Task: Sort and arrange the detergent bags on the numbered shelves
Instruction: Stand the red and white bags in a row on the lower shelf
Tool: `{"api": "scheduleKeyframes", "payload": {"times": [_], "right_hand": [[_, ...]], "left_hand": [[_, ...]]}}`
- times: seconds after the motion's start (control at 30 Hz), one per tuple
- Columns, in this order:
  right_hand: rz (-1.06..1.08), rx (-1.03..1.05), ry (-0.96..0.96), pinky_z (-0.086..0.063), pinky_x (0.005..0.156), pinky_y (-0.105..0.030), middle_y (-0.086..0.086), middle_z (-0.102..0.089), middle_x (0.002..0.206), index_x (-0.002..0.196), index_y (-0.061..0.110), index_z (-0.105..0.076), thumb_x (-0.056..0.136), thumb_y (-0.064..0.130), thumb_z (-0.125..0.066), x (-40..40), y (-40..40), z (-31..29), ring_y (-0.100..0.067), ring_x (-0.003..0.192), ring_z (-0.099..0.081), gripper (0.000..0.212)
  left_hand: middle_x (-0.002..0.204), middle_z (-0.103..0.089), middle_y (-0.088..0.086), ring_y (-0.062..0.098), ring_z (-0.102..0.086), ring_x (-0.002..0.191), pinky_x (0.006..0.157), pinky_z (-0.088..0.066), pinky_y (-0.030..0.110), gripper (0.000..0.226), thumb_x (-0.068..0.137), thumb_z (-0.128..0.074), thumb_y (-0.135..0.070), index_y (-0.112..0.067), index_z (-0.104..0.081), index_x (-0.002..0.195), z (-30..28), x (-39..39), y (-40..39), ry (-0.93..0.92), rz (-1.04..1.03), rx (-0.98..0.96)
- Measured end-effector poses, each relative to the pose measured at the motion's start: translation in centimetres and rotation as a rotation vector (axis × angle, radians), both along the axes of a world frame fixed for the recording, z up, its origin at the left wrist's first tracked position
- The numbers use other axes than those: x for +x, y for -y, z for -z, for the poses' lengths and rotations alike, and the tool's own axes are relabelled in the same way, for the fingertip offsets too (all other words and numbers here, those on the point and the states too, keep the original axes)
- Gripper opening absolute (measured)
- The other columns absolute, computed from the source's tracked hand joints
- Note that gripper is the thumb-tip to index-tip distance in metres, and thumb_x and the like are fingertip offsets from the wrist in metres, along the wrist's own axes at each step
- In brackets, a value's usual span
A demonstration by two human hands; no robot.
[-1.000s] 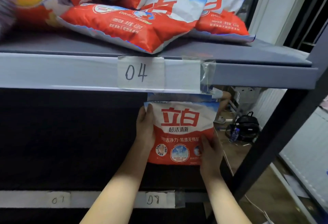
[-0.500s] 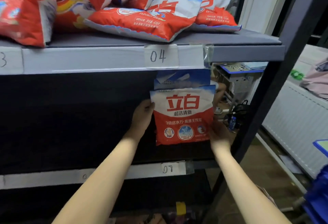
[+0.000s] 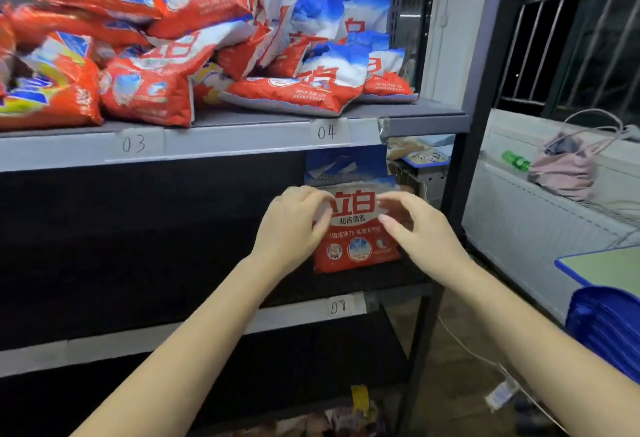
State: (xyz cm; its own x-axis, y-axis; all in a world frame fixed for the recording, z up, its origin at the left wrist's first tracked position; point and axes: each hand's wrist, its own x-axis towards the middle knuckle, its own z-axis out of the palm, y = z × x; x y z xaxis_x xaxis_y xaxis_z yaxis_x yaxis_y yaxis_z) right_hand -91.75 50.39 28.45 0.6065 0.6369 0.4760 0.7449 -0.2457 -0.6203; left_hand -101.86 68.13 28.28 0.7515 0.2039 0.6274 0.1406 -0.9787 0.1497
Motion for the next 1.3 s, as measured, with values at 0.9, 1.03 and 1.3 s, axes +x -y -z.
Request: {"api": "scheduleKeyframes", "payload": {"times": [0.9, 1.03, 1.3], "right_hand": [[-0.037, 0.429, -0.585, -0.056, 0.077, -0.038, -0.014, -0.063, 0.097, 0.082, 0.007, -0.058, 0.083, -0.001, -0.065, 11.7, -18.2, -16.9, -0.025, 0.085, -0.065, 0.011], [-0.083, 0.635, -0.683, -0.05, 0.065, -0.033, -0.008, -0.059, 0.078, 0.071, 0.01, -0.053, 0.088, -0.002, -0.057, 11.5, -17.4, -17.1, -0.017, 0.067, -0.057, 0.021], [-0.247, 0.879, -0.538, -0.055, 0.052, -0.024, -0.001, -0.066, 0.067, 0.078, 0.011, -0.052, 0.094, 0.001, -0.05, 5.5, -9.5, -19.5, -0.006, 0.051, -0.065, 0.019]], "left_hand": [[0.121, -0.059, 0.007, 0.025, -0.048, 0.115, 0.092, -0.041, 0.036, 0.032, 0.097, -0.045, -0.033, -0.017, -0.063, 0.117, -14.5, 7.4, -10.6, 0.164, -0.249, -0.066], [0.123, -0.059, 0.005, 0.021, -0.049, 0.116, 0.094, -0.041, 0.034, 0.029, 0.097, -0.046, -0.03, -0.018, -0.062, 0.118, -14.5, 6.5, -10.2, 0.224, -0.176, -0.22], [0.118, -0.058, 0.001, 0.014, -0.054, 0.107, 0.091, -0.043, 0.028, 0.025, 0.097, -0.047, -0.025, -0.016, -0.062, 0.116, -14.2, 3.5, -7.5, 0.368, -0.041, -0.366]]}}
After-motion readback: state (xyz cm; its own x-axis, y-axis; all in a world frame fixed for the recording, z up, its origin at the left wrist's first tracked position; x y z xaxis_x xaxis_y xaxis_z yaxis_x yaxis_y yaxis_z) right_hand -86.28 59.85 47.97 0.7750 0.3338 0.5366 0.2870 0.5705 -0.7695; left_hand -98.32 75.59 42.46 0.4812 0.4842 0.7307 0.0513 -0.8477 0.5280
